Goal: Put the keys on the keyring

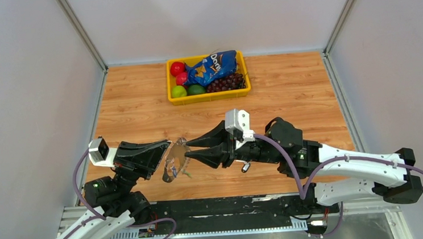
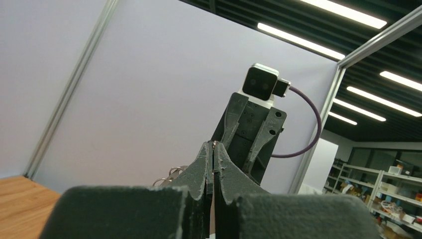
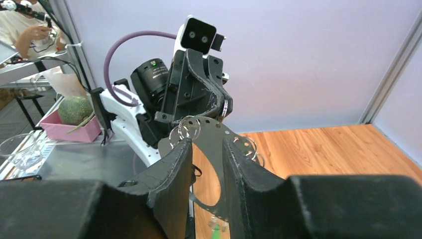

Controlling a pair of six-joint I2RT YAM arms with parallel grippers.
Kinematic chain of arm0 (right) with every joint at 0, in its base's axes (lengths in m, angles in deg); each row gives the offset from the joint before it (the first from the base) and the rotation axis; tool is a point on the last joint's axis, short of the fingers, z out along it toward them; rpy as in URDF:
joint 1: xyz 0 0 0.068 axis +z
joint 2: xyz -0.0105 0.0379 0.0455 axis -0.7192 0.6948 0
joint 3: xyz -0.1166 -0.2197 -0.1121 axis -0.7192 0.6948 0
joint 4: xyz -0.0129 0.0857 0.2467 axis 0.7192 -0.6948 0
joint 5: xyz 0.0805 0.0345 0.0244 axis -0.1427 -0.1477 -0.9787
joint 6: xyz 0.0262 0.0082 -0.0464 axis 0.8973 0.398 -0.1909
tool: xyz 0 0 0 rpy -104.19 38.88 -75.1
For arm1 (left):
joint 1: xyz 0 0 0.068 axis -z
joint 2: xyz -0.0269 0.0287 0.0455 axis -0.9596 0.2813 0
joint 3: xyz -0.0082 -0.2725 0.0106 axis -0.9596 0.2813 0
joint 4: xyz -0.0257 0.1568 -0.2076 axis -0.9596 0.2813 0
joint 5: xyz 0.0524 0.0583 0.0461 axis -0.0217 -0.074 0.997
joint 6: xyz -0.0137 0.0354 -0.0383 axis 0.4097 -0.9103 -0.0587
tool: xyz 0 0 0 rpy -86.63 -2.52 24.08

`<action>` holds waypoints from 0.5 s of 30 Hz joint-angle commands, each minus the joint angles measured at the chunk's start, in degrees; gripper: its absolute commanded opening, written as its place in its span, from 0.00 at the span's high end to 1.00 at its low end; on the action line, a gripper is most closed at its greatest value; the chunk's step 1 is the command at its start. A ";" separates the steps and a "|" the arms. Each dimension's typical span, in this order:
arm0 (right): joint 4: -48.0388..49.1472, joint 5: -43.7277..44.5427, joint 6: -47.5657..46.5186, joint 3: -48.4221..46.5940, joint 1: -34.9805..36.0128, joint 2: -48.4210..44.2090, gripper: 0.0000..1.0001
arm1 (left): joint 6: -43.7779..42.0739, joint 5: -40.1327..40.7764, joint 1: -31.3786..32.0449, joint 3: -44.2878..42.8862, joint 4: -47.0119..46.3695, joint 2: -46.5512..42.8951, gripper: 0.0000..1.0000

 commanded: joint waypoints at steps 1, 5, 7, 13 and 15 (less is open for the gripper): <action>7.62 4.00 -0.69 -1.71 0.87 2.52 0.68 | 2.31 1.84 0.18 0.63 -7.32 0.56 1.00; 7.94 3.55 0.47 -3.12 0.99 4.79 0.69 | 1.90 2.30 0.13 0.99 -7.62 -0.09 1.00; 8.15 3.45 0.55 -3.62 1.00 5.42 0.70 | 1.70 2.44 0.12 1.10 -7.62 -0.53 1.00; 9.80 3.27 2.55 -4.17 1.32 6.60 0.73 | 1.40 2.10 0.13 1.27 -7.62 -0.98 1.00; 9.94 3.09 2.81 -4.55 1.38 7.08 0.74 | 1.33 2.03 0.18 1.29 -7.62 -1.02 1.00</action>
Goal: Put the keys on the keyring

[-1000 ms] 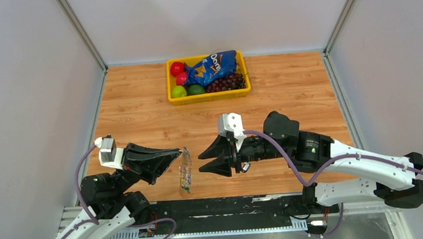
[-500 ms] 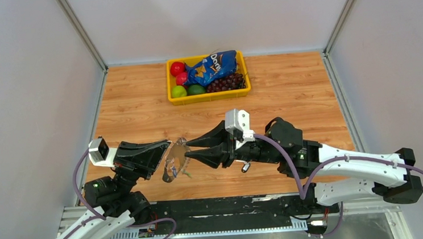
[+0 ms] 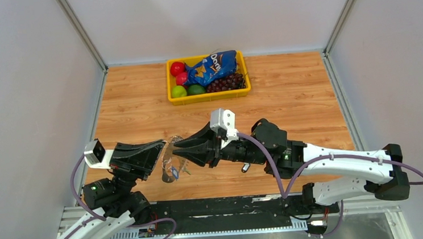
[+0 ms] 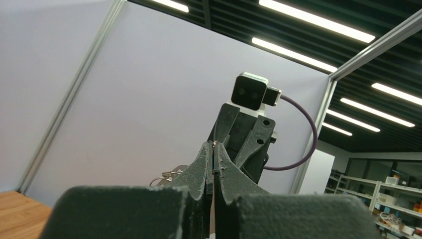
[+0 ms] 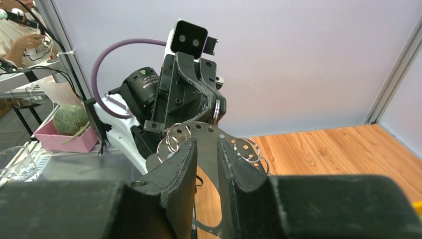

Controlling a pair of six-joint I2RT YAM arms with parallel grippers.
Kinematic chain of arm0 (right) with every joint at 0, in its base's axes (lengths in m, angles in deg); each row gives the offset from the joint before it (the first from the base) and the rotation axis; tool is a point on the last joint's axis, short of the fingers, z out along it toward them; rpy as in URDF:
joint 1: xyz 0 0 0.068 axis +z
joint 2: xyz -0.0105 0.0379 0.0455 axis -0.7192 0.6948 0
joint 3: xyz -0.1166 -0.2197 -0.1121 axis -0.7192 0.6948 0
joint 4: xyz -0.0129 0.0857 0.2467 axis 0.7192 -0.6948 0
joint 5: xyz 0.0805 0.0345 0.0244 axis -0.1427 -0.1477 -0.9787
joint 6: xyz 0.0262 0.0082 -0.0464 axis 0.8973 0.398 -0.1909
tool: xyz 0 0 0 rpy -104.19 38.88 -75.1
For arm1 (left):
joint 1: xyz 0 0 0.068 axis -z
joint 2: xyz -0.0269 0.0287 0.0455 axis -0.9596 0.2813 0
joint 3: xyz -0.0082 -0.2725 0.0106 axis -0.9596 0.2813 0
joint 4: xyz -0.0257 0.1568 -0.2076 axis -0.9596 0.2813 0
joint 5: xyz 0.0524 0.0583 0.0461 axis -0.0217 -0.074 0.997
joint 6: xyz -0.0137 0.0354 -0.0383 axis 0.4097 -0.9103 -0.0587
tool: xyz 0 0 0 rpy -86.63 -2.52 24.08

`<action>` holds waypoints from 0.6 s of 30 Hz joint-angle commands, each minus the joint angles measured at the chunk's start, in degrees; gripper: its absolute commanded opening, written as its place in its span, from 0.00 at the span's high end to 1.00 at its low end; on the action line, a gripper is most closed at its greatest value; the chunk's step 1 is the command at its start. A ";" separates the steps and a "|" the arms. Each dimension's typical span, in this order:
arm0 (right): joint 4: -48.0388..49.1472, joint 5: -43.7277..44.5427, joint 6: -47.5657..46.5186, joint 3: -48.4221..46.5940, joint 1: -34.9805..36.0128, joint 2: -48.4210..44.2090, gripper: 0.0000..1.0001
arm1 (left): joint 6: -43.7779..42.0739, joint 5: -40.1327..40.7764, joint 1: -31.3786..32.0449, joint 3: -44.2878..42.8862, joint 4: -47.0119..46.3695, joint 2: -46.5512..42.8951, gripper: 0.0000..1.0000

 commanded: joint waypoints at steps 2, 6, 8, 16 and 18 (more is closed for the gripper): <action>4.37 -0.19 2.23 -3.61 0.69 1.05 0.75 | 0.27 0.09 0.19 0.04 -3.56 -0.62 1.00; 4.39 -0.46 2.77 -4.46 0.78 2.28 0.76 | 0.20 0.01 0.16 -0.07 -3.47 -0.73 1.00; 4.39 -0.57 2.95 -4.99 0.86 2.79 0.77 | 0.14 -0.01 0.18 -0.13 -3.47 -0.80 1.00; 4.39 -0.68 3.22 -5.96 0.95 3.96 0.78 | 0.04 -0.33 0.17 -0.16 -3.47 -0.92 1.00; 4.34 -0.48 3.35 -6.25 1.00 4.34 0.78 | -0.03 -0.36 0.14 -0.16 -3.53 -0.93 1.00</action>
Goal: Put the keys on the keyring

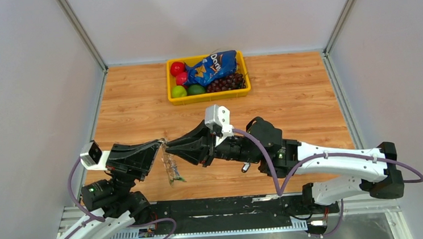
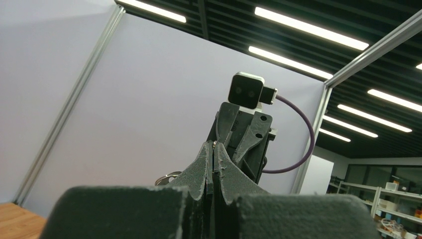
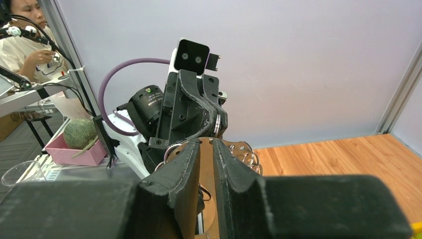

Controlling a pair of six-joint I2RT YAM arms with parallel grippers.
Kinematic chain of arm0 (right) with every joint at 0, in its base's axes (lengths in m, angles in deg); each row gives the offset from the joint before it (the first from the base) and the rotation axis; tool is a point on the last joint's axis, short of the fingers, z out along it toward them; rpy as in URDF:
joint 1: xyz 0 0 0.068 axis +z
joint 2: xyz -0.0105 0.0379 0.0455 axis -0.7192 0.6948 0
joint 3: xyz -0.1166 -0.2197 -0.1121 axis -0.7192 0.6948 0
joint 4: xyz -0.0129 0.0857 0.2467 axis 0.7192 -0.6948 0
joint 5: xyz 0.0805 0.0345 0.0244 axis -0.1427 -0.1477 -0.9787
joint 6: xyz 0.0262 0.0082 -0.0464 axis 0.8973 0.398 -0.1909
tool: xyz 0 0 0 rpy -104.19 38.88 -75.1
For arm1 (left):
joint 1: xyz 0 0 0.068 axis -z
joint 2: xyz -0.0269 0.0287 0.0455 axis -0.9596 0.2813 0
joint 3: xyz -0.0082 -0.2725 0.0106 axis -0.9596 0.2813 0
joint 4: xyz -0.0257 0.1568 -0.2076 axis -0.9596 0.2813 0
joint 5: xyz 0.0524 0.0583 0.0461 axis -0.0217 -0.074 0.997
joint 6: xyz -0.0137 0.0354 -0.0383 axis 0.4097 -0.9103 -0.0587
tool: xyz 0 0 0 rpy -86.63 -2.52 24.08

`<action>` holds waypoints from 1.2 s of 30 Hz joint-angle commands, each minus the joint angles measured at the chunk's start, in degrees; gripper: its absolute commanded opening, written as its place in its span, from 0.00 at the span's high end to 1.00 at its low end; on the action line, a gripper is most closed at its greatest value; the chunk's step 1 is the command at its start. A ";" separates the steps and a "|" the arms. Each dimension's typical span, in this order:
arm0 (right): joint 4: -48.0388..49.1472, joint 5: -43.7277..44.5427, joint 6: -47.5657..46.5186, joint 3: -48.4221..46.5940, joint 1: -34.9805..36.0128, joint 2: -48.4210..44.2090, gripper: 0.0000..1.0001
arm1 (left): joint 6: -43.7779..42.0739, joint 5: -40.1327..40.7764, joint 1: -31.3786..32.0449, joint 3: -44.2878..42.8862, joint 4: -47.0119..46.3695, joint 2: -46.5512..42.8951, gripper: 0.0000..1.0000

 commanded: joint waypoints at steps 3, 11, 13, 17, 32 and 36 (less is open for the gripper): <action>1.77 0.52 1.06 -2.56 0.48 1.06 0.78 | 0.07 -1.23 0.14 -0.16 -2.25 -0.42 1.00; 2.18 -0.18 1.86 -2.62 0.49 1.41 0.72 | 0.34 -1.78 0.15 -0.07 -3.06 -0.07 1.00; 2.14 -0.38 2.02 -3.12 0.45 1.84 0.72 | 0.51 -2.07 0.11 -0.11 -3.48 0.23 1.00; 2.20 -0.43 2.20 -3.70 0.44 2.43 0.72 | 0.83 -2.52 0.15 -0.06 -4.21 0.77 1.00; 4.01 -0.83 1.60 -2.59 0.43 1.20 0.94 | 1.07 -3.13 0.12 -0.19 -4.57 1.37 1.00; 3.33 -0.37 -0.21 -2.88 1.05 1.07 1.00 | 1.20 -4.07 0.13 -0.16 -4.58 2.06 1.00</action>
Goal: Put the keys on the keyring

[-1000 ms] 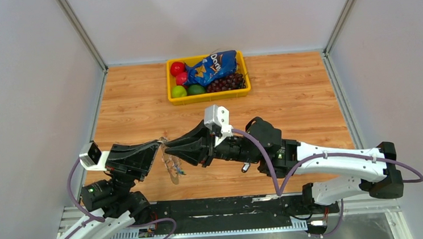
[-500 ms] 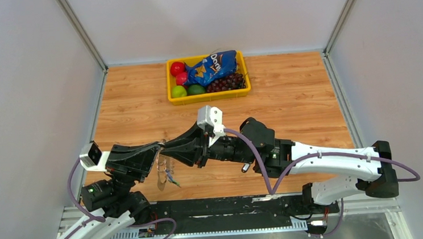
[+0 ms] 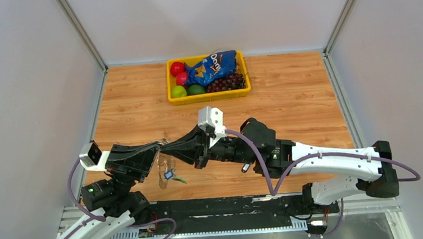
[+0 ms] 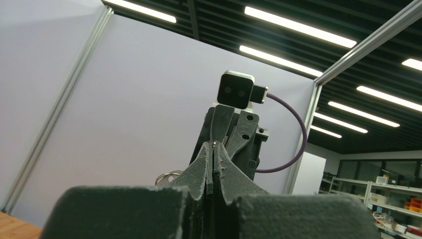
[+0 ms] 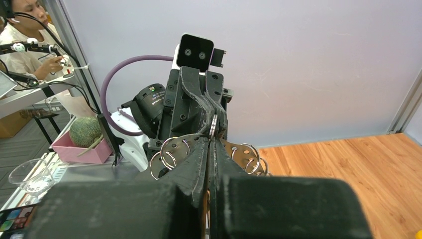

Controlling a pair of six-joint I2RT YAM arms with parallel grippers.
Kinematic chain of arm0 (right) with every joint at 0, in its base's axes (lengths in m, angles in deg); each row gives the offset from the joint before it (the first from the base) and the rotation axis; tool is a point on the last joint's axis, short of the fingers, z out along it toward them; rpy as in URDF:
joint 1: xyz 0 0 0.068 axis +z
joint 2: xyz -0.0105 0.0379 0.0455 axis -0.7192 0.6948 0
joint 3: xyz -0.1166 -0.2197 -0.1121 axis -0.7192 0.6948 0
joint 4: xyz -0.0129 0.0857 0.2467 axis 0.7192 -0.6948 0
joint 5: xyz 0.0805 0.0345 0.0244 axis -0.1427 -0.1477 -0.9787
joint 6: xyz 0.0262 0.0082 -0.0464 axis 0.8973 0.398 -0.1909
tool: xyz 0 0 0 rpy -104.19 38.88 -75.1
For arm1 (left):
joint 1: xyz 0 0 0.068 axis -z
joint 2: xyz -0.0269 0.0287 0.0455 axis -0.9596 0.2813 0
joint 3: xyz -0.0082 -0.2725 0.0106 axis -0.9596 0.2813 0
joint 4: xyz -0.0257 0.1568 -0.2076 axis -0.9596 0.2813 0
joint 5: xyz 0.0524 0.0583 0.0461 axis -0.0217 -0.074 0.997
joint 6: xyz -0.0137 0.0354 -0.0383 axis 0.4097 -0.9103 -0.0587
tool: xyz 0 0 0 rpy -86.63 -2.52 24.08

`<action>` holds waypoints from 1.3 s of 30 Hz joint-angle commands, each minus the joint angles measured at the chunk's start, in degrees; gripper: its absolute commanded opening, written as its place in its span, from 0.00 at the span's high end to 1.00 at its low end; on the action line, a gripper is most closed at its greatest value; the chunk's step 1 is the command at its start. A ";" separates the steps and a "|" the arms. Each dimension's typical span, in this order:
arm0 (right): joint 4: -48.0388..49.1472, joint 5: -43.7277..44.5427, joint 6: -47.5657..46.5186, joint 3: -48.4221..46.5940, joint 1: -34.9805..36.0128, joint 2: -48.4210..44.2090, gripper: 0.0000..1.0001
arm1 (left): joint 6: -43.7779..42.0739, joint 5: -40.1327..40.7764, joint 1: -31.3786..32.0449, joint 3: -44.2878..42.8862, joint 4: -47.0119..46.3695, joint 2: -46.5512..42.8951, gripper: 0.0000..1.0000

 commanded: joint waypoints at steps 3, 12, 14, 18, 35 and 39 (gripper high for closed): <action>0.56 0.58 -2.85 -2.39 1.36 -1.49 1.00 | 0.62 -2.98 0.15 -0.04 -1.75 1.30 1.00; -12.98 0.91 -5.56 -2.73 1.41 -7.10 1.00 | -2.58 -9.01 0.17 -9.21 22.58 -1.70 0.67; -16.88 0.62 -5.91 -3.36 1.31 -8.19 1.00 | -3.93 -11.14 0.16 -11.16 26.72 -2.05 0.60; -25.70 -1.06 -6.53 -5.86 1.33 -9.02 1.00 | -7.72 -14.09 0.17 -15.44 35.26 -2.09 0.50; -65.98 -15.73 -10.16 -31.78 1.11 3.84 1.00 | -18.90 -28.53 0.18 -26.43 55.35 5.45 0.42; -67.94 -16.75 -9.75 -34.19 0.81 6.05 1.00 | -19.92 -31.62 0.17 -27.66 57.59 5.93 0.42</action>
